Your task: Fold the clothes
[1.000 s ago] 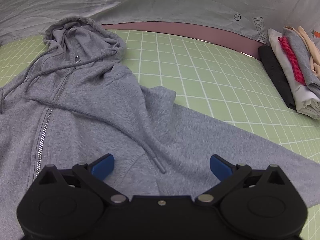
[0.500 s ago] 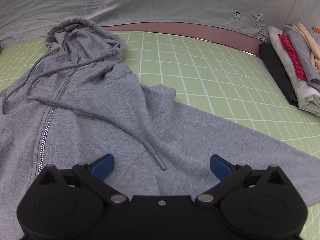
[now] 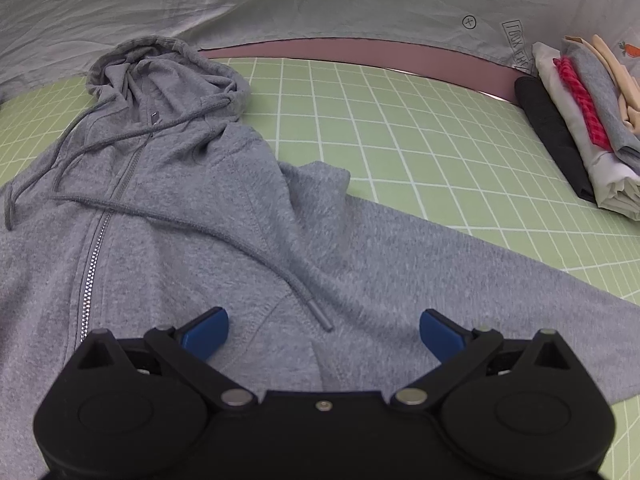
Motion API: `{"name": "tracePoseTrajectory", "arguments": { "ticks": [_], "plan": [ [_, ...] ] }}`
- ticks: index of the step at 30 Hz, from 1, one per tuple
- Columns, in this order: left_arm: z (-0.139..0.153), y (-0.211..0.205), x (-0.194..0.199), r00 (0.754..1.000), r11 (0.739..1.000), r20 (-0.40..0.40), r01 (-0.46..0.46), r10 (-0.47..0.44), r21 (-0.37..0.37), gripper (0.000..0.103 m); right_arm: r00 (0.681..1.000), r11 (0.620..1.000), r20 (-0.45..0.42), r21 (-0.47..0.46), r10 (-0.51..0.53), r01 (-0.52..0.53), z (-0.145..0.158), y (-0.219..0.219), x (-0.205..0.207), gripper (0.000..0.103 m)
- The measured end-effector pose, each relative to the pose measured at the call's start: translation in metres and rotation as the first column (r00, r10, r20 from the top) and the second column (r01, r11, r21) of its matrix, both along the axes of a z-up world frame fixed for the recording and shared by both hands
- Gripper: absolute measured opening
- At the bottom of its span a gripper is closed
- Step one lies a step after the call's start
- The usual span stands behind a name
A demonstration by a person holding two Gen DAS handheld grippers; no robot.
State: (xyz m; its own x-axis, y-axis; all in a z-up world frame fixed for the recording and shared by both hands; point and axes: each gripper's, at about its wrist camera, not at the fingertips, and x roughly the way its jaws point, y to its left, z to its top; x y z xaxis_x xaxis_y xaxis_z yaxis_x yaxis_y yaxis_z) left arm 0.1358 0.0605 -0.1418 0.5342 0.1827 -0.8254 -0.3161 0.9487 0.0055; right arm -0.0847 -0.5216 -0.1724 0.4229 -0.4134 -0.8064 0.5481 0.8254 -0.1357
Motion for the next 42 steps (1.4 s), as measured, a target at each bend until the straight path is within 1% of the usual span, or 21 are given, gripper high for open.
{"name": "tracePoseTrajectory", "arguments": {
  "ticks": [2,3,4,5,7,9,12,14,16,20,22,24,25,26,29,31,33,34,37,40,42],
  "plan": [
    [-0.001,0.003,0.001,1.000,1.000,0.024,-0.012,0.013,-0.022,0.059,1.000,1.000,-0.005,-0.004,0.001,-0.001,0.000,0.002,0.000,0.103],
    [0.000,0.004,0.001,0.999,1.000,0.046,-0.013,0.014,-0.026,0.037,1.000,1.000,-0.007,-0.006,0.002,-0.002,0.000,0.002,0.000,0.103],
    [0.001,0.006,0.002,0.998,0.999,0.052,-0.015,0.017,-0.030,0.018,1.000,1.000,-0.009,-0.007,0.002,-0.002,0.000,0.003,0.000,0.103],
    [0.002,0.008,0.002,0.998,0.999,0.058,-0.024,0.026,-0.028,0.014,1.000,1.000,-0.011,-0.009,0.003,-0.003,0.000,0.004,0.000,0.103],
    [0.004,0.016,0.002,0.993,0.995,0.067,-0.094,0.093,0.017,0.009,1.000,1.000,-0.015,-0.014,0.006,-0.006,0.000,0.004,0.000,0.103],
    [0.007,0.030,0.000,0.979,0.980,0.085,-0.190,0.185,0.059,0.009,1.000,1.000,-0.017,-0.015,0.011,-0.011,0.000,0.004,0.000,0.103],
    [0.014,0.060,-0.010,0.934,0.935,0.121,-0.346,0.335,0.081,0.009,1.000,1.000,-0.020,-0.017,0.016,-0.017,0.000,0.004,0.001,0.103],
    [0.021,0.073,-0.019,0.906,0.907,0.150,-0.411,0.395,0.095,0.009,1.000,1.000,-0.022,-0.022,0.020,-0.021,0.000,0.004,0.001,0.103],
    [0.025,0.082,-0.025,0.890,0.891,0.156,-0.445,0.428,0.094,0.009,1.000,0.999,-0.022,-0.024,0.021,-0.022,0.000,0.004,0.002,0.103],
    [0.026,0.079,-0.039,0.891,0.884,0.136,-0.449,0.432,0.129,0.009,1.000,1.000,-0.016,-0.015,0.014,-0.014,-0.001,0.001,0.000,0.103],
    [0.028,0.075,-0.049,0.894,0.891,0.155,-0.438,0.420,0.115,0.009,1.000,1.000,-0.013,-0.008,0.010,-0.010,-0.001,-0.001,-0.001,0.103],
    [0.026,0.074,-0.053,0.903,0.898,0.123,-0.426,0.413,0.114,0.010,1.000,1.000,-0.010,-0.005,0.008,-0.008,-0.001,-0.001,-0.003,0.103],
    [0.026,0.074,-0.055,0.902,0.898,0.110,-0.429,0.418,0.098,0.014,1.000,1.000,-0.006,-0.002,0.004,-0.004,-0.002,-0.002,-0.003,0.103],
    [0.026,0.074,-0.058,0.900,0.899,0.101,-0.432,0.423,0.080,0.014,1.000,1.000,-0.003,0.001,0.001,-0.001,-0.002,-0.002,-0.004,0.103],
    [0.036,0.071,-0.067,0.894,0.902,0.126,-0.433,0.430,-0.011,0.018,1.000,1.000,0.002,0.005,0.001,-0.001,-0.002,-0.003,-0.004,0.103],
    [0.041,0.065,-0.068,0.898,0.910,0.144,-0.410,0.415,-0.069,0.030,1.000,1.000,0.003,0.005,0.006,-0.006,-0.002,-0.003,-0.003,0.103],
    [0.041,0.057,-0.063,0.908,0.919,0.152,-0.376,0.391,-0.116,0.035,1.000,1.000,0.007,0.009,0.006,-0.006,-0.003,-0.003,-0.003,0.103],
    [0.039,0.052,-0.057,0.916,0.926,0.148,-0.358,0.374,-0.122,0.038,1.000,1.000,0.009,0.011,0.006,-0.006,-0.003,-0.003,-0.003,0.103],
    [0.030,0.039,-0.040,0.936,0.940,0.117,-0.318,0.333,-0.126,0.047,1.000,1.000,0.013,0.017,0.010,-0.010,-0.003,-0.003,-0.003,0.103],
    [0.018,0.031,-0.026,0.936,0.935,0.059,-0.340,0.347,-0.099,0.051,1.000,1.000,0.014,0.021,0.012,-0.012,-0.002,-0.004,-0.002,0.103],
    [0.012,0.028,-0.021,0.925,0.924,0.017,-0.378,0.380,-0.062,0.051,1.000,1.000,0.017,0.026,0.007,-0.008,-0.003,-0.004,-0.003,0.103]
  ]
}}
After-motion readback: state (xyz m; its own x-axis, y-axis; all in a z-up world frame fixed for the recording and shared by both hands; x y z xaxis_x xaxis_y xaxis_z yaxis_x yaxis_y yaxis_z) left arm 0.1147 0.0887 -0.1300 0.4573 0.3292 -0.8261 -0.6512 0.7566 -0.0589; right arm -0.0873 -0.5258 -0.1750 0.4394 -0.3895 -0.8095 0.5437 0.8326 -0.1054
